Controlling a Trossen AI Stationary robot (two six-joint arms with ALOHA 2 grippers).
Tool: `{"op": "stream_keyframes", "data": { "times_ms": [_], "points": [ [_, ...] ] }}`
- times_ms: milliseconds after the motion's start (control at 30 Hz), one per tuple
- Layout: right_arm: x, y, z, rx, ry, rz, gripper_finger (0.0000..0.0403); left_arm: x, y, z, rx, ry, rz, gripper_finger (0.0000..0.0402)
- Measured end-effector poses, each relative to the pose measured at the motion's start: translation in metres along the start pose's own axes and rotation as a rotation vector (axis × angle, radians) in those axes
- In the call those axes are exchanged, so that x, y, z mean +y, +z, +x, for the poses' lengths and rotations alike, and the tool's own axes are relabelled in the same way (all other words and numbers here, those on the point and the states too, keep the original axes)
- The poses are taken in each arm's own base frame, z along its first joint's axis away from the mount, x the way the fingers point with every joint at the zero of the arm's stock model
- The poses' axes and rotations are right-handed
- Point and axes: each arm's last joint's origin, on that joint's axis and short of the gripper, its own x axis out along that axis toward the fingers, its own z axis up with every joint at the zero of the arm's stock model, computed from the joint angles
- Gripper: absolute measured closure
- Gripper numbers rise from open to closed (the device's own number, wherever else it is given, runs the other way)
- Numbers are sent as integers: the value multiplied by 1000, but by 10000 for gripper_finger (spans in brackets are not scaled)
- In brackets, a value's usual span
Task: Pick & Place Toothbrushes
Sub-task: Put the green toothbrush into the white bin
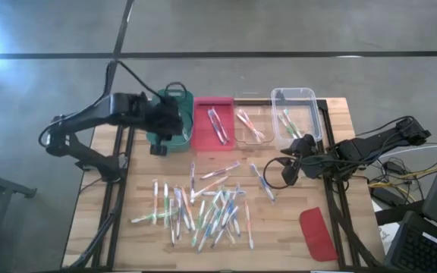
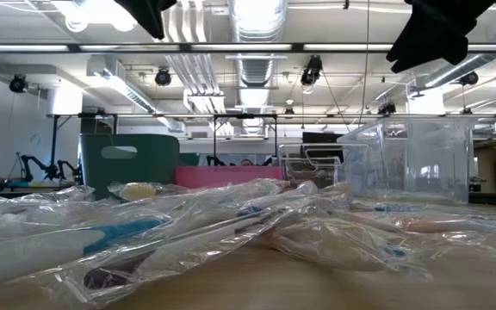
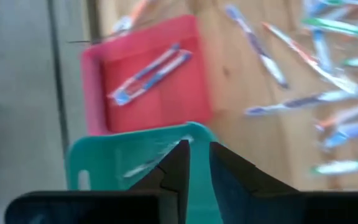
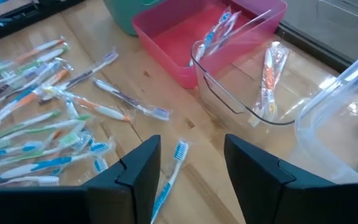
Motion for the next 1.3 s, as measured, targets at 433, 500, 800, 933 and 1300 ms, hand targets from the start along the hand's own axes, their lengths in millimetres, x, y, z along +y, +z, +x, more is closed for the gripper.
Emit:
{"op": "stream_keyframes", "data": {
  "times_ms": [433,500,800,933,1300],
  "points": [
    [0,0,0,2,0,-5,286,-96,-5,23,180,-77,334,356],
    [0,0,1,3,-1,-5,294,-112,-11,28,212,-98,381,356],
    [1,0,1,3,-2,-3,329,-170,-46,57,341,-155,638,356],
    [1,0,1,2,-2,-5,344,-181,-63,74,407,-160,694,357],
    [1,0,2,0,-4,-6,358,-198,-72,110,270,-168,888,356]
  ]
}}
